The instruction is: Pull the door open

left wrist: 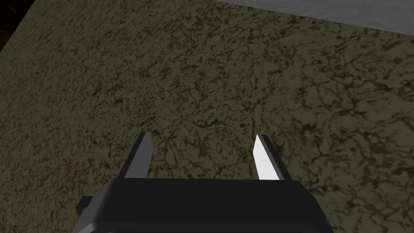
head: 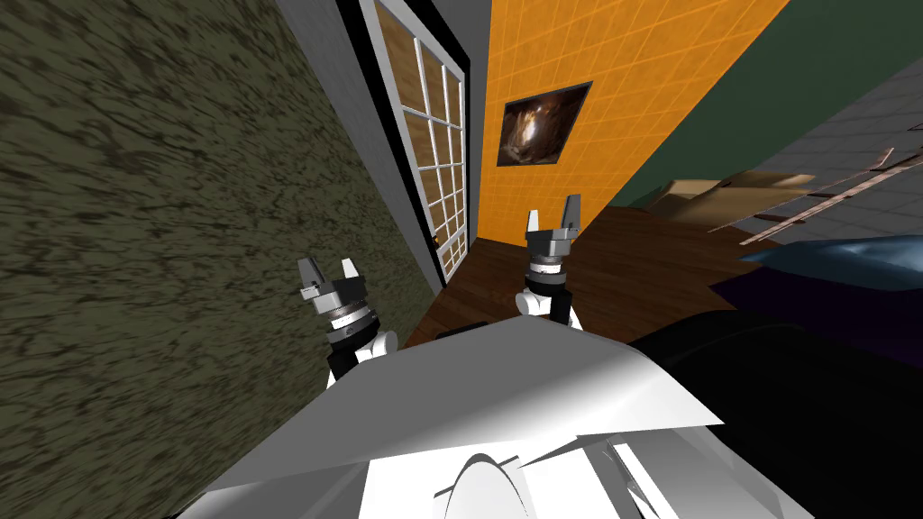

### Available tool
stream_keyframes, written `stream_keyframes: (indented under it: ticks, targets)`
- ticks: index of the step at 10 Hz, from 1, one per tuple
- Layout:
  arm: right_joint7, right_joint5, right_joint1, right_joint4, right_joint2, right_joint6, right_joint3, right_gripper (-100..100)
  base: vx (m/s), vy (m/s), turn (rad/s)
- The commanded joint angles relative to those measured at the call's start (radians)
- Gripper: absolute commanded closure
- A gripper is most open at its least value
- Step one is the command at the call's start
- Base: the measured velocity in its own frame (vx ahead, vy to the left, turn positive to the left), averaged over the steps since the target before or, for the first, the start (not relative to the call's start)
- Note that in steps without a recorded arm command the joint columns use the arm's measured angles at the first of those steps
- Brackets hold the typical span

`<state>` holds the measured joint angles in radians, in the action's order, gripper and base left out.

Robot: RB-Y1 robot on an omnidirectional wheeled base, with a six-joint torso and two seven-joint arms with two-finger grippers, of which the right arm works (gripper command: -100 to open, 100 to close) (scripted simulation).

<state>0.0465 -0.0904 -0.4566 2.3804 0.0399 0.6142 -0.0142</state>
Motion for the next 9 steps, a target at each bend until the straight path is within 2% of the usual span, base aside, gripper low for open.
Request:
stream_keyframes:
  ticks: [1, 3, 9]
  targets:
    - [0.019, 0.013, 0.006, -0.028, 0.004, 0.006, -0.006, -100, 0.037, -0.011, 0.1]
    - [0.04, 0.027, 0.014, -0.059, 0.007, 0.012, -0.013, -100, 0.061, -0.019, 0.105]
    - [0.148, 0.1, 0.051, -0.218, 0.022, 0.044, -0.048, -100, 0.087, -0.034, 0.142]
